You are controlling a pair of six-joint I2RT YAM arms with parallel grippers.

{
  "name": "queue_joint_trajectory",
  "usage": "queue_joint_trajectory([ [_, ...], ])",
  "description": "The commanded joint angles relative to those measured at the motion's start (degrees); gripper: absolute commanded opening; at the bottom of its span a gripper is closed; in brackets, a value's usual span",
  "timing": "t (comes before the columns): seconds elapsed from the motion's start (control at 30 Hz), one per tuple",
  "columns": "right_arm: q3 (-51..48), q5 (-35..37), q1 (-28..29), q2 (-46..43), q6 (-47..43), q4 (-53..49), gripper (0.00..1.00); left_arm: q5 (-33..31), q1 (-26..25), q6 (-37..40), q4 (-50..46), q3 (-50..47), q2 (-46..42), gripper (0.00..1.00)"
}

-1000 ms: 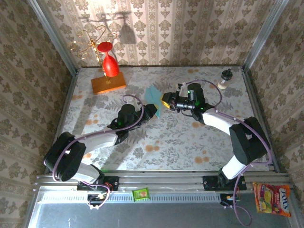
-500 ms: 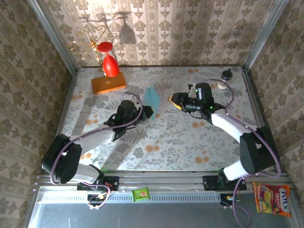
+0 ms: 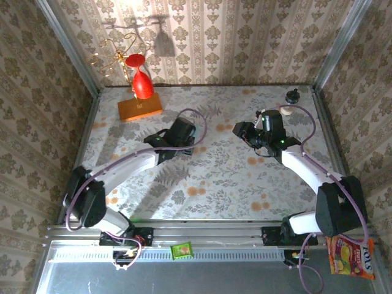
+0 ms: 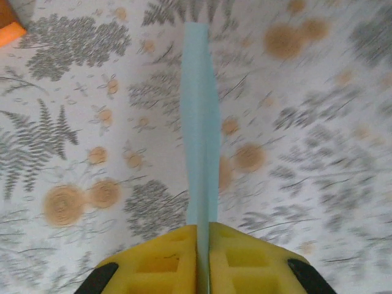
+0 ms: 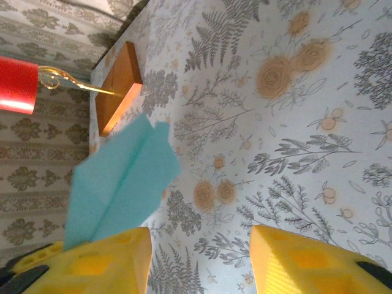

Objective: Fold a paper plane with a square sheet of paper (pick it up from the middle)

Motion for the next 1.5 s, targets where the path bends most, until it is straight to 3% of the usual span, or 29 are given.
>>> queue_joint_trajectory([
  [0.0,-1.0,2.2,-0.5,-1.7,-1.1,-1.6,0.48,-13.1,-2.9,8.6,-7.8,3.0,5.0,0.12],
  [0.27,-1.2,2.1,-1.3,-1.8,-1.0,-2.1,0.48,-26.3,-9.1,14.2,-8.5,8.4,13.5,0.12],
  [0.53,-1.4,2.1,-2.3,-1.7,-0.4,-2.5,0.48,-27.1,-10.1,15.8,-8.0,9.4,16.4,0.16],
  [1.1,-1.7,2.8,-3.4,-1.4,0.1,-3.4,0.48,-3.5,-10.8,8.7,-4.3,6.1,15.9,0.38],
  [1.47,-2.1,1.0,-3.5,0.4,-0.9,-3.9,0.48,10.7,-6.1,-0.6,4.0,0.4,10.4,0.51],
])
